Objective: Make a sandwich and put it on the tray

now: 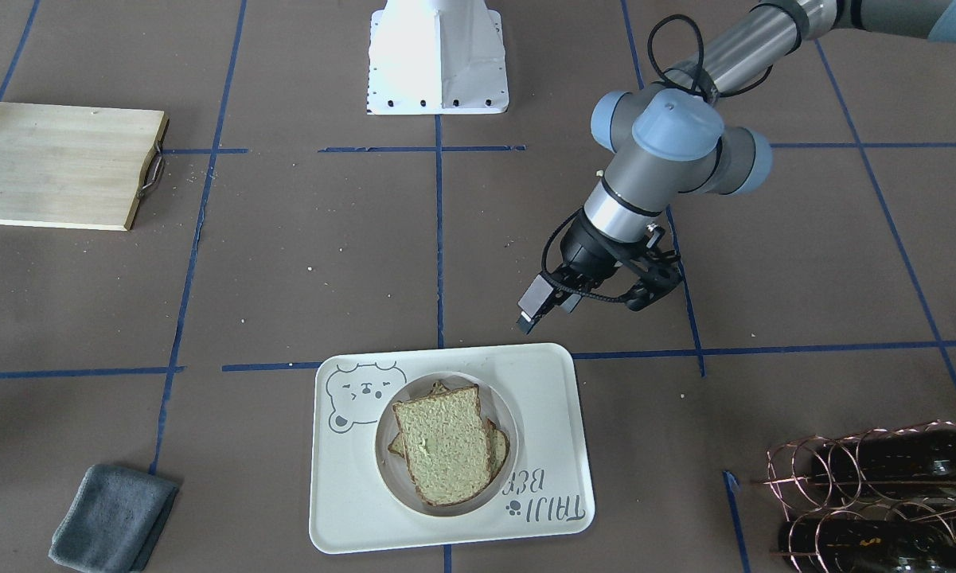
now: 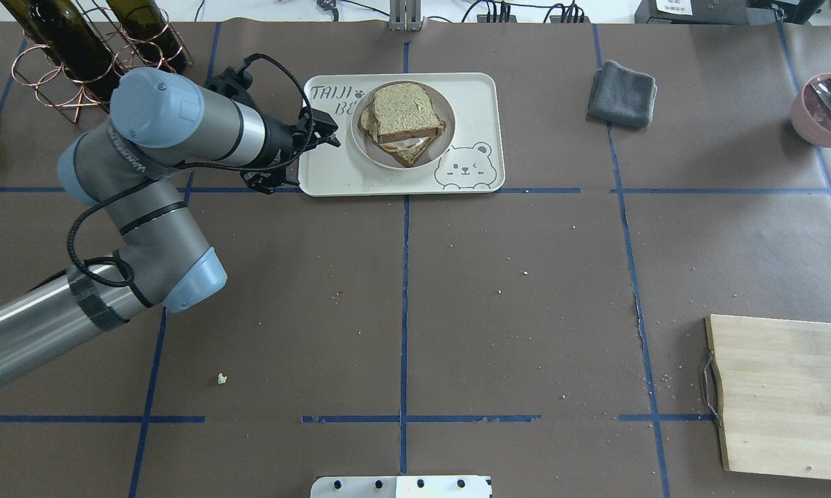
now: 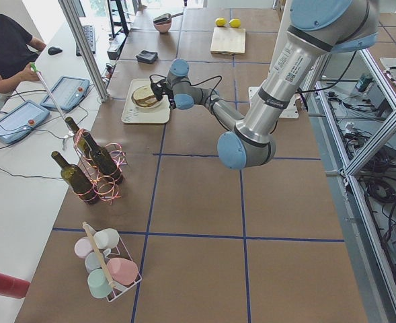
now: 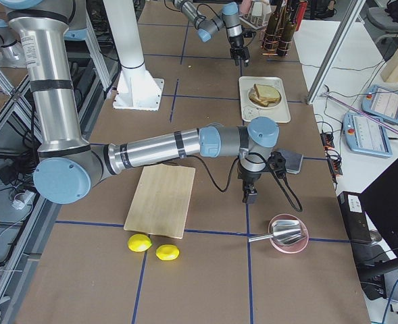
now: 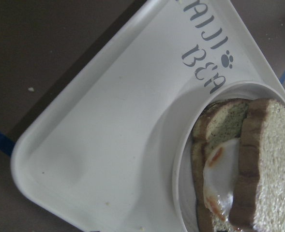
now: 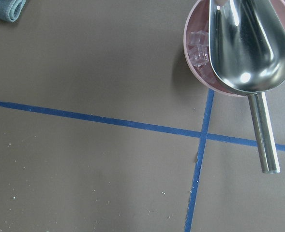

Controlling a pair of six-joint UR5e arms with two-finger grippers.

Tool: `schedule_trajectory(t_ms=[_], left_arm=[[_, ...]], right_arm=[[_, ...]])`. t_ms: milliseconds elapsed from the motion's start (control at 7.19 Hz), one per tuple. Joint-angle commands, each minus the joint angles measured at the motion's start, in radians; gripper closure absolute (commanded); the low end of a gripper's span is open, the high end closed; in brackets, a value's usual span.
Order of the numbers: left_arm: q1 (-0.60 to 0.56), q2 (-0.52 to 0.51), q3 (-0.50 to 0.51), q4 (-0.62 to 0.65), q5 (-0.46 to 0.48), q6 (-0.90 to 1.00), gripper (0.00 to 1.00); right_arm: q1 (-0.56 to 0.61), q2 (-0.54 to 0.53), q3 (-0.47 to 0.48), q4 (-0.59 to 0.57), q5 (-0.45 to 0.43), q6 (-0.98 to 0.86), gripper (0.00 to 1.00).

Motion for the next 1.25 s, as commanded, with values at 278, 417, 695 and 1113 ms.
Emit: schedule_trajectory(t_ms=[278, 417, 695, 1113], left_arm=[[-0.154, 0.156, -0.289, 0.389, -0.006, 0.601, 0.00], [-0.209, 0.237, -0.338, 0.390, -0.014, 0.813, 0.00], [-0.339, 0.357, -0.357, 0.395, -0.046, 1.078, 0.00], [-0.636, 0.470, -0.256, 0.407, -0.204, 1.579, 0.00]], right_arm=[[0.052, -0.054, 0.003, 0.002, 0.007, -0.008, 0.00], [0.084, -0.072, 0.003, 0.002, 0.030, -0.009, 0.00], [0.132, -0.121, 0.010, 0.003, 0.081, -0.012, 0.00], [0.132, -0.166, 0.013, 0.084, 0.086, -0.006, 0.00]])
